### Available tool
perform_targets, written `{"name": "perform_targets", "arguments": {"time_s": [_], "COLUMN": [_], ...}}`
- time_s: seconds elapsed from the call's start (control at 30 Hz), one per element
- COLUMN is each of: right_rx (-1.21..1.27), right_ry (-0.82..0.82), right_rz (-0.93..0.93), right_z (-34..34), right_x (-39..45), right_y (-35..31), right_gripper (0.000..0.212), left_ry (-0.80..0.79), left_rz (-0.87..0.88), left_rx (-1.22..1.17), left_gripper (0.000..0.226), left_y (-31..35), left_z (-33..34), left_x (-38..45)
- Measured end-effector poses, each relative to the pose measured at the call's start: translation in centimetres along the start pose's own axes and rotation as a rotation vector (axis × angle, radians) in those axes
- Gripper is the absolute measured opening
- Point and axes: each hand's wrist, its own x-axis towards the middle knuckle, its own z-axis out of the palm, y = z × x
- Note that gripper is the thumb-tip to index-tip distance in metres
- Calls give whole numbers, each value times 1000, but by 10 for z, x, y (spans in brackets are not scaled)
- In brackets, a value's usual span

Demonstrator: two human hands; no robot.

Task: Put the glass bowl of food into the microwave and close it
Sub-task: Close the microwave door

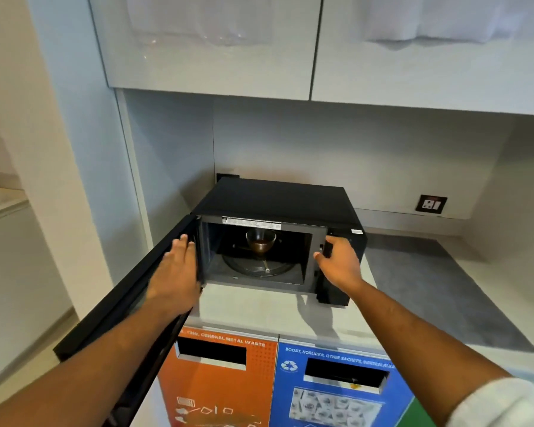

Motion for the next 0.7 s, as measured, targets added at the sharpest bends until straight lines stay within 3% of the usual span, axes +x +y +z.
{"name": "perform_targets", "arguments": {"time_s": [0.13,0.27,0.5,0.7], "right_rx": [-280,-475,-568,-587], "right_ry": [44,-43,-93,-91], "right_rz": [-119,-148,-229,-301], "right_z": [-27,-42,-39,-42], "right_x": [14,32,38,42], "right_y": [19,38,67,80], "right_gripper": [70,82,90,94], "left_ry": [22,-39,-99,-137], "left_rz": [-64,-234,-382,-392], "left_rx": [168,283,286,262], "left_gripper": [83,86,86,92], "left_y": [-8,-19,-26,-6], "left_z": [-18,-25,-29,-30], "left_x": [-12,-30,-54,-59]}}
